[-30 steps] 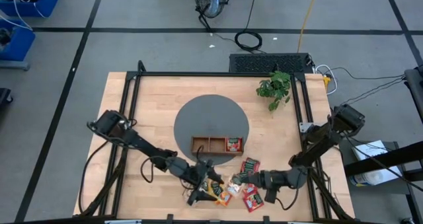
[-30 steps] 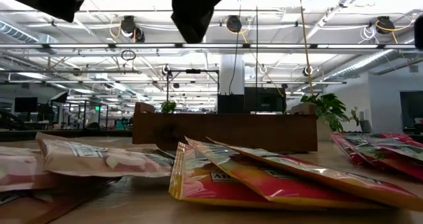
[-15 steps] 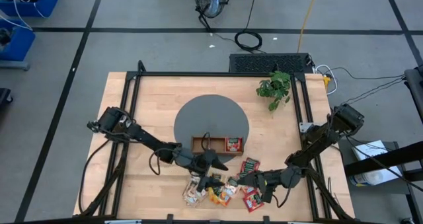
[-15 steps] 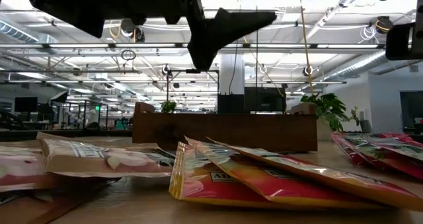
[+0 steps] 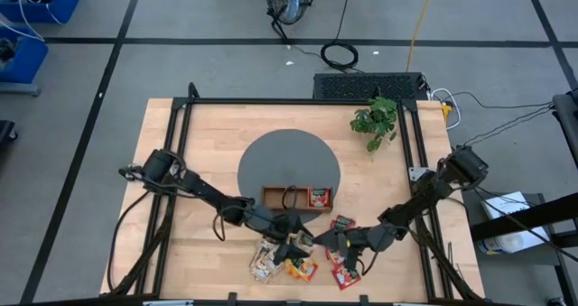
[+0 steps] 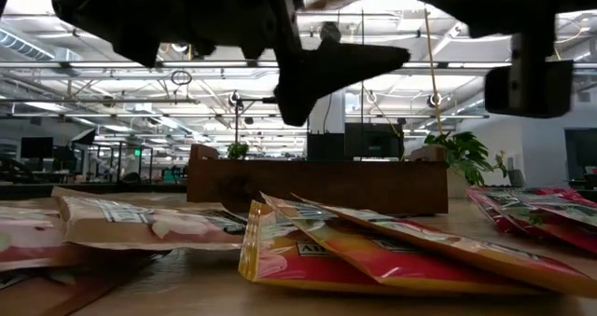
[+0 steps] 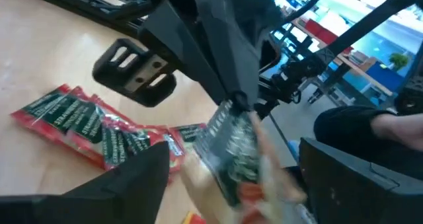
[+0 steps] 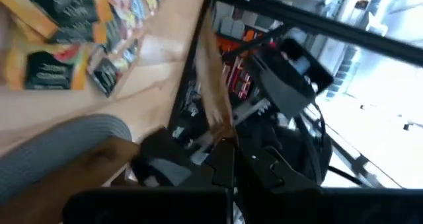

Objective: Pick & Place Tea
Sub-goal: Put the brown tea bag into the left section of the wooden organizer

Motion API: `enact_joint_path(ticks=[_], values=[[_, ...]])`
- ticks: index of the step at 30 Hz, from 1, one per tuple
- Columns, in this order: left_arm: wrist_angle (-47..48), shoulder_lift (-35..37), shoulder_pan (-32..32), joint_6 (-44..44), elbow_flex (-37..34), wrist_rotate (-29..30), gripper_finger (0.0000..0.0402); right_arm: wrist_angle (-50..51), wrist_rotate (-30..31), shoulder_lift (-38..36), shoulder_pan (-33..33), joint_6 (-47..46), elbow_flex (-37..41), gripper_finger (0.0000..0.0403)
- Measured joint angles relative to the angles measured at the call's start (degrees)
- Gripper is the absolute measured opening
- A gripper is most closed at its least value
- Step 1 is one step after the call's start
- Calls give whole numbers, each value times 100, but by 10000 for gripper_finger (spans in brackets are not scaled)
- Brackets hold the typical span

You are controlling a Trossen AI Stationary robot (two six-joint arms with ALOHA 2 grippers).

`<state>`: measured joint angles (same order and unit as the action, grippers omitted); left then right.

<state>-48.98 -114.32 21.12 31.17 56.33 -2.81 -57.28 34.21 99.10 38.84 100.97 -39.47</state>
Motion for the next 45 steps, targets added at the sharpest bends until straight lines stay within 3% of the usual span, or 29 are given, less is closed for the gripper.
enact_joint_path(ticks=[12, 17, 23, 29, 36, 41, 45], values=[[228, 20, -52, -471, 0, -361, 89, 97, 53, 122, 30, -275, -3, 0], [252, 20, -75, -570, 0, -573, 34, 98, 247, 123, 128, -297, 64, 0], [255, 20, -74, -713, 0, -570, 9, 177, 301, 123, 141, -670, 75, 0], [376, 20, -71, -867, 0, -467, 6, 115, 346, 117, 104, -1665, 84, 0], [424, 26, -63, -1414, -6, -218, 4, -1439, 852, -101, 352, -1915, 83, 32], [397, 26, -89, -1782, 0, 199, 4, -2095, 1605, -634, 594, -3538, 81, 68], [445, 68, -51, -2059, 0, 446, 3, -1631, 1955, -1084, 768, -5450, 86, 86]])
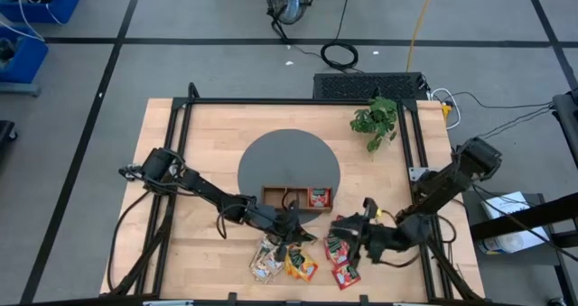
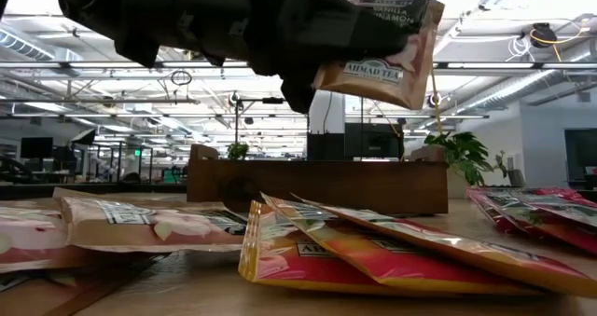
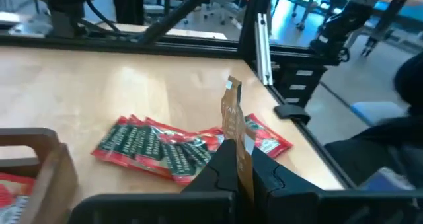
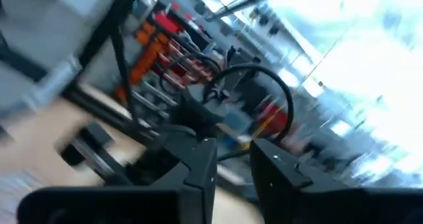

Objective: Pick & Place Tea
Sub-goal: Put the brown tea bag into the left section of the wooden organizer

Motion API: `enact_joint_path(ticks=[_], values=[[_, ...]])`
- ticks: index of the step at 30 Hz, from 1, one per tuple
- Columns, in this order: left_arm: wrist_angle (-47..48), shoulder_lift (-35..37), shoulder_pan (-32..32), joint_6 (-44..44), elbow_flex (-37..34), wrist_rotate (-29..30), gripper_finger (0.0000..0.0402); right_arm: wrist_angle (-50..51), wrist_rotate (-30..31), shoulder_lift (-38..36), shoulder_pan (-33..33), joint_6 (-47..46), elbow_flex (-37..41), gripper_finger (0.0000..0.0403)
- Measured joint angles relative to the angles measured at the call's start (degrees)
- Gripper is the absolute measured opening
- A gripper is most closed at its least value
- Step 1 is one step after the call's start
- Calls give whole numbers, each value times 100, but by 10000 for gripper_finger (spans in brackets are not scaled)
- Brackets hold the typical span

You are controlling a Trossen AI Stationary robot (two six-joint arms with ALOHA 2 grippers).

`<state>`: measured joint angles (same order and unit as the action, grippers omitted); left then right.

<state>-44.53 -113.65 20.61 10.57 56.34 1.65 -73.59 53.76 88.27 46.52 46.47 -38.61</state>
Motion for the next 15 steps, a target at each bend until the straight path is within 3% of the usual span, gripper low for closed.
enact_joint_path(ticks=[4, 9, 15], values=[[10, 42, 124, -219, -2, 359, 4, 1638, 156, -424, 38, -2300, 0, 98], [-1, 46, 392, -750, 16, 1445, 4, 3441, -512, -659, -218, -5156, 4, 111], [57, 46, 560, -1219, 263, 1898, 3, 4171, -1050, -651, -504, -6072, 4, 121]])
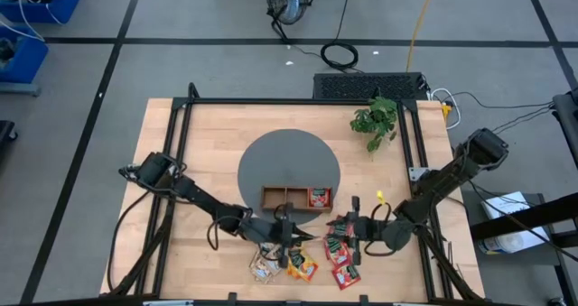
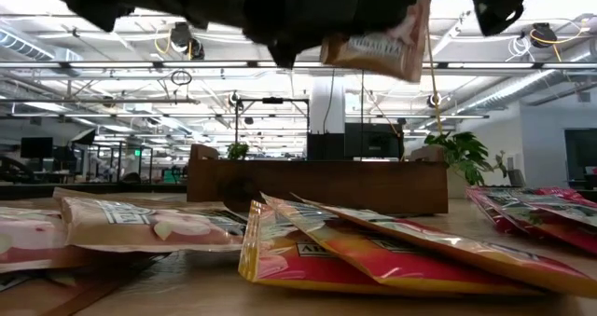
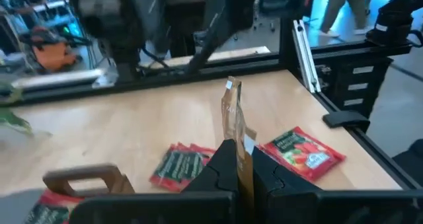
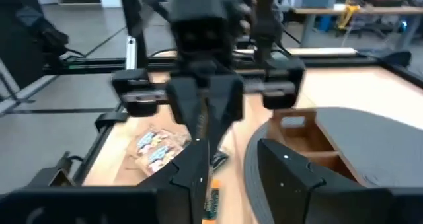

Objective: Pick & Place Tea
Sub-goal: Put the brown tea bag into the left section of the wooden organizer

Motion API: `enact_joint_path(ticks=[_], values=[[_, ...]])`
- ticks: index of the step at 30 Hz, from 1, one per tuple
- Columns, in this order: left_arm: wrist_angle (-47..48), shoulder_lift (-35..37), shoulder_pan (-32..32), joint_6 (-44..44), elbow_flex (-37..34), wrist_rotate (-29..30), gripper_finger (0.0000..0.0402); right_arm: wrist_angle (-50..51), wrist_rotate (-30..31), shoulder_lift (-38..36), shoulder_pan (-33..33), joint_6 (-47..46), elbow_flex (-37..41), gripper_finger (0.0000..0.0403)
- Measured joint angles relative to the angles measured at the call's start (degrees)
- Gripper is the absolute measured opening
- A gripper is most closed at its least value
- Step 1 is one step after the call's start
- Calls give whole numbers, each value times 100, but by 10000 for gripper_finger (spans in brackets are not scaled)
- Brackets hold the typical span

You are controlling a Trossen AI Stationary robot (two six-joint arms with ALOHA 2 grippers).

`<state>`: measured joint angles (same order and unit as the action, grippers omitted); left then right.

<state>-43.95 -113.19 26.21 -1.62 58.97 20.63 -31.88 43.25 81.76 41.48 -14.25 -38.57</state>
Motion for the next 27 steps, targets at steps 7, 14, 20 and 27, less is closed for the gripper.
enact_joint_path(ticks=[7, 14, 20, 27], values=[[1049, 0, -73, 5, 417, 368, 3, 221, -154, 0, -76, -160, 0, 131], [1222, 0, -54, 57, 467, 537, 4, 370, -594, 0, -239, -406, 0, 142], [1210, 0, -48, 62, 467, 550, 6, 505, -890, 210, -487, -609, 0, 144], [1236, 0, -61, 176, 467, 563, 7, 88, -1199, 681, -765, -443, 0, 144]])
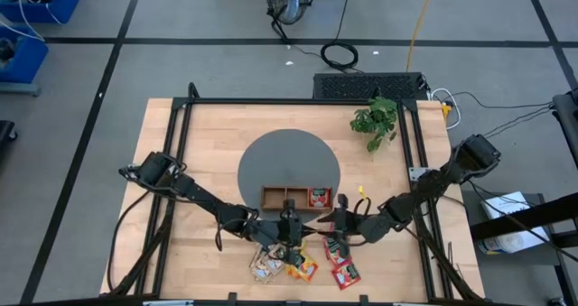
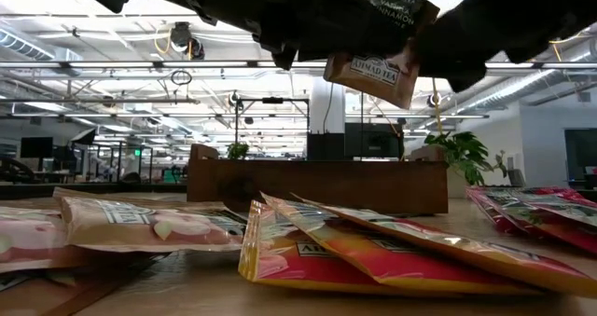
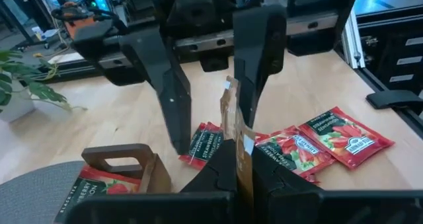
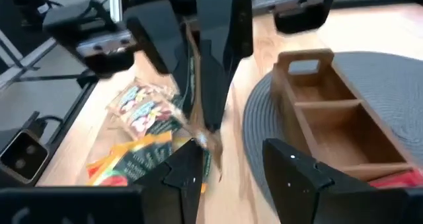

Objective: Pick & Place Tea
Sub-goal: Put the brown tea bag into the left section of the wooden organizer

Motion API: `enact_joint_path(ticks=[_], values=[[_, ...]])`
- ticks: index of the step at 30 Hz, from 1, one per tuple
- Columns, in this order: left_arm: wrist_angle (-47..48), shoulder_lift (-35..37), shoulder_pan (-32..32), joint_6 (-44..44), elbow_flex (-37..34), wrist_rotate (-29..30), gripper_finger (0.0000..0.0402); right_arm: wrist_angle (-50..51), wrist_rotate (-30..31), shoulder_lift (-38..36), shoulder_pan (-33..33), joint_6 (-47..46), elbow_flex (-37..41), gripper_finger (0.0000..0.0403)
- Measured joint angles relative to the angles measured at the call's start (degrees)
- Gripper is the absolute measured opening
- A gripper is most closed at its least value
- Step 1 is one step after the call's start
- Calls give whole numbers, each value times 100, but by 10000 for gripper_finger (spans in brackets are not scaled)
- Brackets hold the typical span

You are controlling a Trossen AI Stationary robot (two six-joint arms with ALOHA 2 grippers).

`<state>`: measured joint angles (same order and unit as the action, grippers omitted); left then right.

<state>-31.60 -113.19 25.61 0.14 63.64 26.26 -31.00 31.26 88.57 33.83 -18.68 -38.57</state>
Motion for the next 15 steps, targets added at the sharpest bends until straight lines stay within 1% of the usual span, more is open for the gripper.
enact_joint_path(ticks=[3, 7, 11, 15], values=[[19, 0, 0, 6, -2, 14, 4, -186, -8, 36, -51, 178, 0, 144], [31, 2, 5, 18, -2, 8, 8, -399, -29, 40, -44, 439, 7, 144], [61, 9, 2, 44, 0, -11, 4, -433, -30, 40, -33, 464, 9, 144], [71, 9, 2, 57, 0, -20, 9, -444, -54, 40, -26, 482, 9, 144]])
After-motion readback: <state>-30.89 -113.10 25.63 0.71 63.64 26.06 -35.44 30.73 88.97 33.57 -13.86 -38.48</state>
